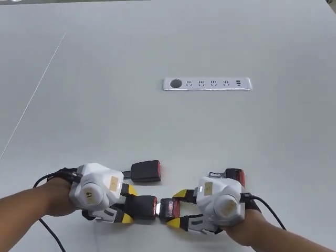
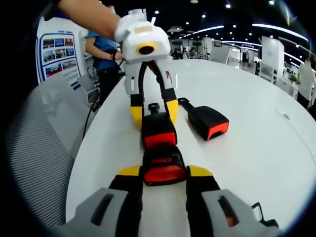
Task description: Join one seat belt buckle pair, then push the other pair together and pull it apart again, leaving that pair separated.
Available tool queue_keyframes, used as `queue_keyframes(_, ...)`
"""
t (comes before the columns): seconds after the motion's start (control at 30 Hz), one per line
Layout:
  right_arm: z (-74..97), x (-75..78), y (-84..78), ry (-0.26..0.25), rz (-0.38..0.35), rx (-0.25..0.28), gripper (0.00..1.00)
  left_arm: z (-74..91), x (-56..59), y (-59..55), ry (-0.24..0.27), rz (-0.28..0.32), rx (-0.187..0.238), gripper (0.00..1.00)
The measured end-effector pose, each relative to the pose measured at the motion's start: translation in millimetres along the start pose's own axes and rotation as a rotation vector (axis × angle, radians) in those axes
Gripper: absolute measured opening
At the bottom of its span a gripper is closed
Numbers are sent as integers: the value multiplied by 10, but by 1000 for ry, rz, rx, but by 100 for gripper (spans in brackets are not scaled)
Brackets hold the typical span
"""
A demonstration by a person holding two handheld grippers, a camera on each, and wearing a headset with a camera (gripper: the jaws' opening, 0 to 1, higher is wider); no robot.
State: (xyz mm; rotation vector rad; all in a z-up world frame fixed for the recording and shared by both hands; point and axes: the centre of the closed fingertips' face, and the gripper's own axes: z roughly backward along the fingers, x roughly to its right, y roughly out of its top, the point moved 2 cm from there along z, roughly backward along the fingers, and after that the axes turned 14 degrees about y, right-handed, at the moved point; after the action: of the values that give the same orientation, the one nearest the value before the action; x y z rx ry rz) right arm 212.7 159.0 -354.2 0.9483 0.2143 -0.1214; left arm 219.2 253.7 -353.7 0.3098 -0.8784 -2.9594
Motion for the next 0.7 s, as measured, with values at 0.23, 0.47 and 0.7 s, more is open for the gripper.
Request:
queue_keyframes(0.23,2,0,1,1,4,0,33,-3,-11,-1,-4,-1,1,32)
queue_keyframes(0.47,7,3,7,5,7,-2,33,-10,-17,-4,-2,3,0,32)
queue_keyframes(0.7,-9,-4,13,1,22,-25,35,-15,-8,10,0,-14,-14,33)
